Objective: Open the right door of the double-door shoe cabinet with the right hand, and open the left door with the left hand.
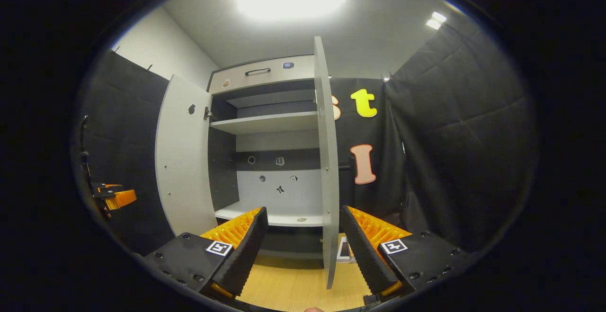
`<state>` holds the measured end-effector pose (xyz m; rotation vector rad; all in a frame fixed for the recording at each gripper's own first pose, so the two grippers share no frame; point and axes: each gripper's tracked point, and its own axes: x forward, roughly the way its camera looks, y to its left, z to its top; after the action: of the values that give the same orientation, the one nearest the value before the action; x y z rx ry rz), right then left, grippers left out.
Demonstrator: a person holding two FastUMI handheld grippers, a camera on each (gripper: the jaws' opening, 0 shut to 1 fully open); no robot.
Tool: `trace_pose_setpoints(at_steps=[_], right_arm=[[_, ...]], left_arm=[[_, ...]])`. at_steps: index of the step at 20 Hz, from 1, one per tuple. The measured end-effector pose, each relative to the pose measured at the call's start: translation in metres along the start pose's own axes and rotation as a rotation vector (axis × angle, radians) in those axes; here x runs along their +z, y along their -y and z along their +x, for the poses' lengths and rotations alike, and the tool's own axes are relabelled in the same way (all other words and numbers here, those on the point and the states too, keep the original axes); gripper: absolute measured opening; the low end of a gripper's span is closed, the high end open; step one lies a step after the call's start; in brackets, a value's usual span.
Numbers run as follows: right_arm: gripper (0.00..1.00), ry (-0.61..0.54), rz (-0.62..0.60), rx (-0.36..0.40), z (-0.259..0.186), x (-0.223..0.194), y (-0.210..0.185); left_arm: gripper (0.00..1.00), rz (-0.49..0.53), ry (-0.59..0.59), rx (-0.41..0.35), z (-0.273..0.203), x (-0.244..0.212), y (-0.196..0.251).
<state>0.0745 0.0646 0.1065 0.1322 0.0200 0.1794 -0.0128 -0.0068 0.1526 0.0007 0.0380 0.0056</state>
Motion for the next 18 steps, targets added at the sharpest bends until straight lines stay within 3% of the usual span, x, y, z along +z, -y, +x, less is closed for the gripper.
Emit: trace_pose_setpoints(at_steps=[18], right_arm=[[0.98,0.007,-0.009,-0.002,0.0099,0.0023,0.0031]], left_arm=[[0.88,0.0,0.019,0.043,-0.0008,0.0024,-0.0079]])
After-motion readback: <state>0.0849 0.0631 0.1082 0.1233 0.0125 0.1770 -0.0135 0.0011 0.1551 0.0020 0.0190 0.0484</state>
